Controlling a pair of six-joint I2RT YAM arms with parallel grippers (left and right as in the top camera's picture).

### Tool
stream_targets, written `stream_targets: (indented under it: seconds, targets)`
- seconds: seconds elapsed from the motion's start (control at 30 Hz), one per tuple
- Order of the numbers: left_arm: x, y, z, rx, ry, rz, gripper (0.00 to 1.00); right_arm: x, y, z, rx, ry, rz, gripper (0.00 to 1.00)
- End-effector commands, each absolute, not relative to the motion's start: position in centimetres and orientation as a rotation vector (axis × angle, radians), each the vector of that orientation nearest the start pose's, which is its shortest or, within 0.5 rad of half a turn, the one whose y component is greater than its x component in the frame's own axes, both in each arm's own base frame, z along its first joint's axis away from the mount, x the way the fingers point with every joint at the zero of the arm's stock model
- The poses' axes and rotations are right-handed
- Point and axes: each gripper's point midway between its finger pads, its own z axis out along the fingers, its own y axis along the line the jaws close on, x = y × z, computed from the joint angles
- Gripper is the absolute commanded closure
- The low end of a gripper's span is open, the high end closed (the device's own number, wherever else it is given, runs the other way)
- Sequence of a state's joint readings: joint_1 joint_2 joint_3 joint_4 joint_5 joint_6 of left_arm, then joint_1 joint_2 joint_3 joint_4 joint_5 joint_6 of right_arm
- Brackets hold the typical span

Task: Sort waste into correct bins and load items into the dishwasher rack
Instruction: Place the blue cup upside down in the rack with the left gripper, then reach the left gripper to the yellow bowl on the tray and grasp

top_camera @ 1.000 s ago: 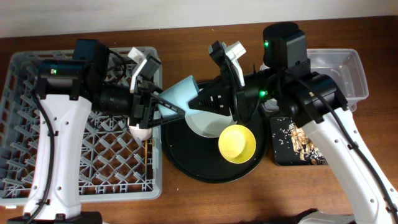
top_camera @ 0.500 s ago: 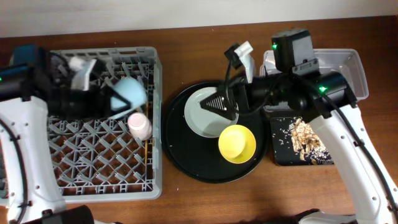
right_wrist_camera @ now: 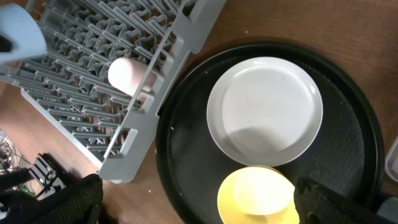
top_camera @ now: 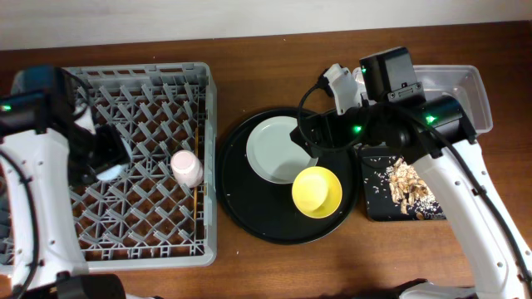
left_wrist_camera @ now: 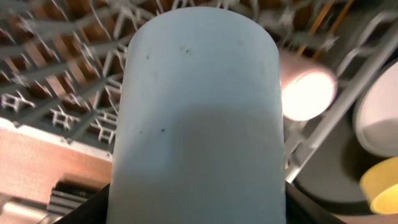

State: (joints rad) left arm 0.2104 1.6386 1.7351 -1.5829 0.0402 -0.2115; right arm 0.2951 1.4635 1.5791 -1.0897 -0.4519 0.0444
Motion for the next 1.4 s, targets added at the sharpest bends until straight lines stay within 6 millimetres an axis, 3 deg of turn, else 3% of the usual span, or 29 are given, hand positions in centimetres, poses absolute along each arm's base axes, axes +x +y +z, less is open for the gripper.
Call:
stream_targets:
  seconds: [0.0,0.13,0.17,0.43,0.53,0.73,0.77,0.83,1.0,1.13,1.2,1.3,1.37]
  targets:
    - [27.6,4.0,18.8,-0.622,3.095,-0.054,0.38,32.1,17.2,27.2,-0.498,2.504,0.678,0.01]
    - [25.8,-1.2,17.7,-0.307,3.225,-0.396,0.38,32.1,17.2,27.2,-0.498,2.503,0.679,0.01]
    - [25.3,-1.7,17.7,-0.276,3.249,-0.397,0.38,32.1,17.2,27.2,-0.498,2.503,0.679,0.01]
    - [23.5,-4.1,17.4,-0.118,3.329,-0.370,0.38,32.1,17.2,27.2,-0.498,2.503,0.679,0.01]
    - [22.6,-3.5,15.7,-0.161,3.382,-0.191,0.38,32.1,17.2,27.2,-0.498,2.503,0.679,0.01]
    - [21.6,-3.5,13.9,-0.157,3.427,-0.142,0.37,32.1,17.2,27.2,-0.498,2.503,0.679,0.01]
    - [21.6,-3.4,13.9,-0.156,3.426,-0.133,0.30,32.1,17.2,27.2,-0.498,2.503,0.679,0.01]
    - [21.7,-3.4,13.9,-0.156,3.423,-0.132,0.01,32.1,17.2,27.2,-0.498,2.503,0.679,0.01]
    - [22.2,-3.4,13.9,-0.153,3.402,-0.135,0.01,32.1,17.2,27.2,-0.498,2.503,0.679,0.01]
    - [24.3,-3.5,15.8,-0.157,3.309,-0.147,0.01,32.1,17.2,27.2,-0.498,2.503,0.679,0.01]
    - [26.4,-4.3,18.0,-0.185,3.208,-0.215,0.01,32.1,17.2,27.2,-0.498,2.503,0.679,0.01]
    - [28.5,-8.7,21.4,-0.131,3.036,-0.623,0.01,32.1,17.2,27.2,-0.498,2.503,0.679,0.01]
    - [28.5,-11.4,22.6,-0.005,2.976,-0.824,0.01,32.1,17.2,27.2,-0.498,2.504,0.678,0.01]
